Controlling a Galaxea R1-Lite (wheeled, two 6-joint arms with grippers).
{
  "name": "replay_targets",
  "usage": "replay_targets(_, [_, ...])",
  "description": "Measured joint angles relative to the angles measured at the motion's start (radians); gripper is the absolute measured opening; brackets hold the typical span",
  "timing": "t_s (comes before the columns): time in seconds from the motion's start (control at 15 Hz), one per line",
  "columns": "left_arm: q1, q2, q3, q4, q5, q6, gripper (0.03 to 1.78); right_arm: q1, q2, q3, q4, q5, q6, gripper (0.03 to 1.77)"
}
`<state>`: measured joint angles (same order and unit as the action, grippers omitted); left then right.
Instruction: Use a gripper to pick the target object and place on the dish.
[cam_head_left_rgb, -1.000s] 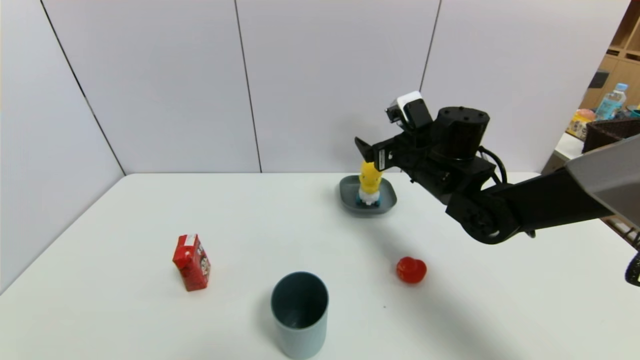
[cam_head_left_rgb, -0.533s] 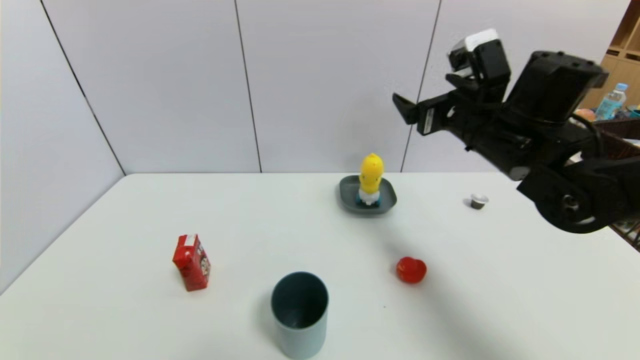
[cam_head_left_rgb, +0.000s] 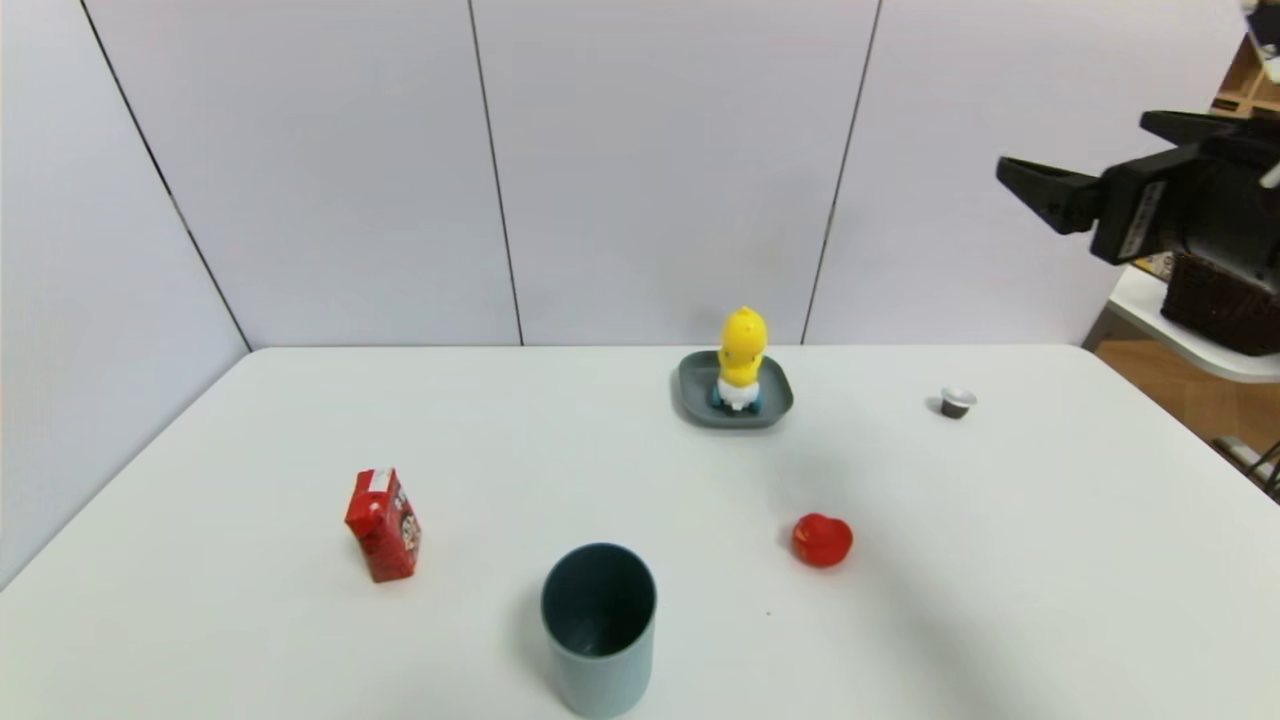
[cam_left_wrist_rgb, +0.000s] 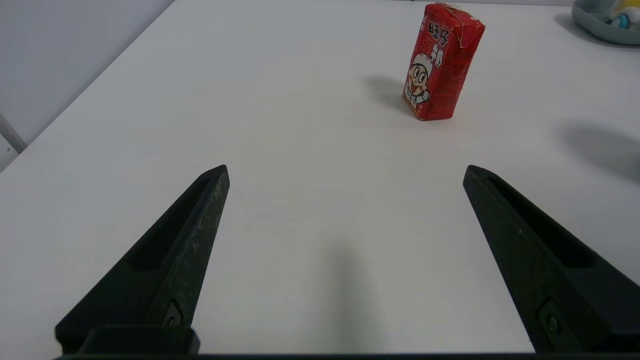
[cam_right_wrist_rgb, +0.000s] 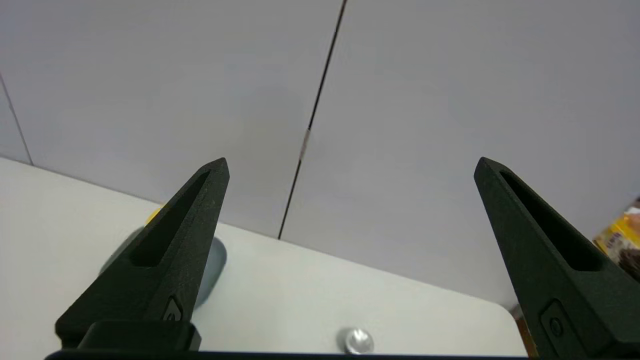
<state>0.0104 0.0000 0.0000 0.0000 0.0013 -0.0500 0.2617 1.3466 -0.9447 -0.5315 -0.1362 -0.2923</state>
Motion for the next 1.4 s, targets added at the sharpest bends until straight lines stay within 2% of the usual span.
replay_targets(0.47, [0.0, 0.0, 0.0, 0.0, 0.0, 0.0, 1.69, -0.041, -0.417, 0.214, 0.306, 0.005, 0.021, 1.69])
replay_targets(0.8, [0.0, 0.0, 0.0, 0.0, 0.0, 0.0, 1.69, -0.129, -0.695, 0.427, 0.329, 0.033, 0.035, 1.69])
replay_targets(1.0, [0.0, 0.0, 0.0, 0.0, 0.001, 0.0, 1.69, -0.184, -0.853, 0.577, 0.326, 0.06, 0.09, 1.69])
replay_targets(1.4, [0.0, 0.0, 0.0, 0.0, 0.001, 0.0, 1.69, -0.206, -1.049, 0.698, 0.334, 0.088, 0.098, 1.7])
